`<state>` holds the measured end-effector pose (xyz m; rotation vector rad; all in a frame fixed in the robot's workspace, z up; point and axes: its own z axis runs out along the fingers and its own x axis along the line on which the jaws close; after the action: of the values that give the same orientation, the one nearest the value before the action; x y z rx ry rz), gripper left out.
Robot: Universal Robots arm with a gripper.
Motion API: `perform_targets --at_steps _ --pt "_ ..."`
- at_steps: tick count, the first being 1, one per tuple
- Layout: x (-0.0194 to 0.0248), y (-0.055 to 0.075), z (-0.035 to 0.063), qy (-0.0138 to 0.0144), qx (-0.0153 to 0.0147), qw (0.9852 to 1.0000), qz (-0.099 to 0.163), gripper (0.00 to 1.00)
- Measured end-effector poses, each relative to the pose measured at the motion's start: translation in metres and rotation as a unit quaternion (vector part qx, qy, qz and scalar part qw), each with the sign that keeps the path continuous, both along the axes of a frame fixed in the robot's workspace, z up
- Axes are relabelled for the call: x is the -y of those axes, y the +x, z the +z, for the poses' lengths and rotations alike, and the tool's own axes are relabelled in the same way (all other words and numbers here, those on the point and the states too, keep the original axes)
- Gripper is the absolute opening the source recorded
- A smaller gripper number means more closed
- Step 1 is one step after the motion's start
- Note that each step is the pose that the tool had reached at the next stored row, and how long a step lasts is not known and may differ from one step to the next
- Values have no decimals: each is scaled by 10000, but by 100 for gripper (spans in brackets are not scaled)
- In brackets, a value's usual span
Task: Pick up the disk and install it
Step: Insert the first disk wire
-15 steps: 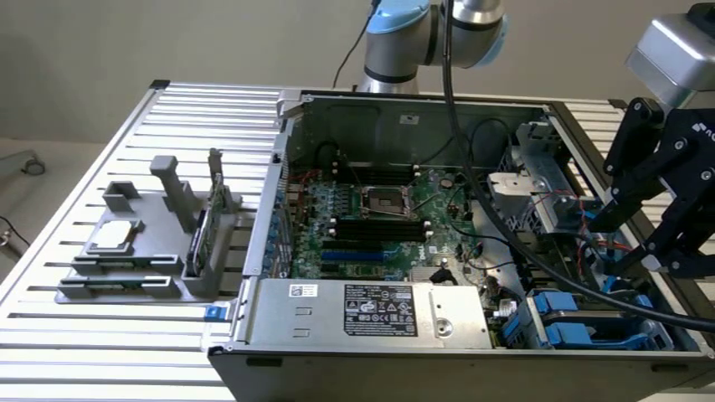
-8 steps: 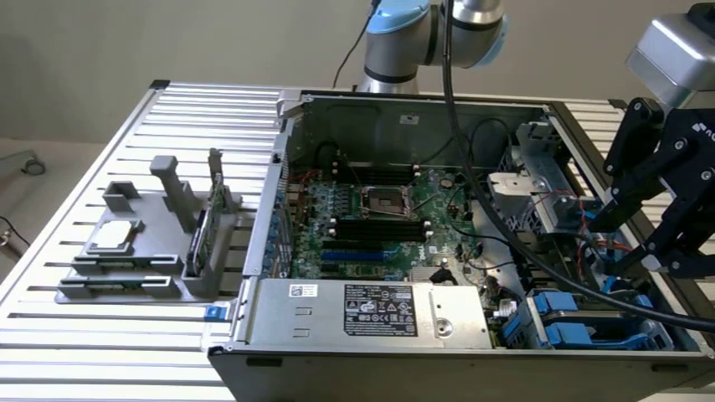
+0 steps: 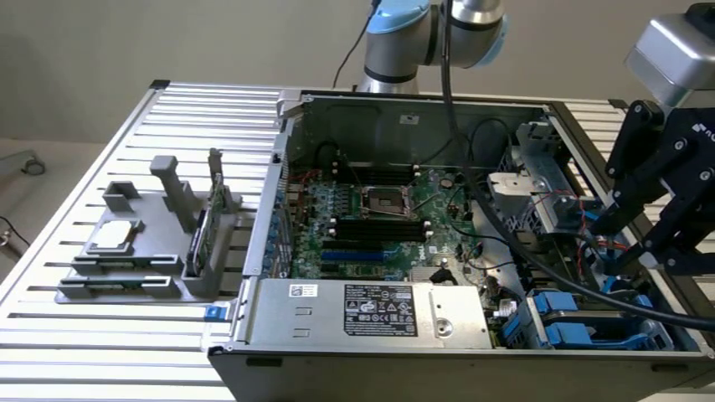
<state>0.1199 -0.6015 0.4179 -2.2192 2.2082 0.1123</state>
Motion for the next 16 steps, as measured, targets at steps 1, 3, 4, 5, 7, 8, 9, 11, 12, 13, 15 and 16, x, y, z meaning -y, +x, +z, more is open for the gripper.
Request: perform_targets --at_steps 1,3,4,5,7,8,9,11,12,13,15,16 --pt "0 1 -4 0 0 10000 -69 38" --pt "0 1 -14 0 0 9997 -241 38" --pt "0 1 -19 0 0 9995 -328 31" --pt "0 1 -24 0 0 9991 -413 31" --pt "0 1 -36 -1 0 9982 -592 31" --pt "0 1 -43 -1 0 9977 -682 31" --pt "0 1 -50 -1 0 9970 -772 31" --pt "0 1 -66 -1 0 9954 -960 31" --pt "0 1 -74 -1 0 9945 -1048 31" --pt "0 1 -83 0 0 9935 -1138 31" --pt "0 1 -101 0 0 9913 -1316 31" --pt "0 1 -111 0 0 9901 -1406 31"
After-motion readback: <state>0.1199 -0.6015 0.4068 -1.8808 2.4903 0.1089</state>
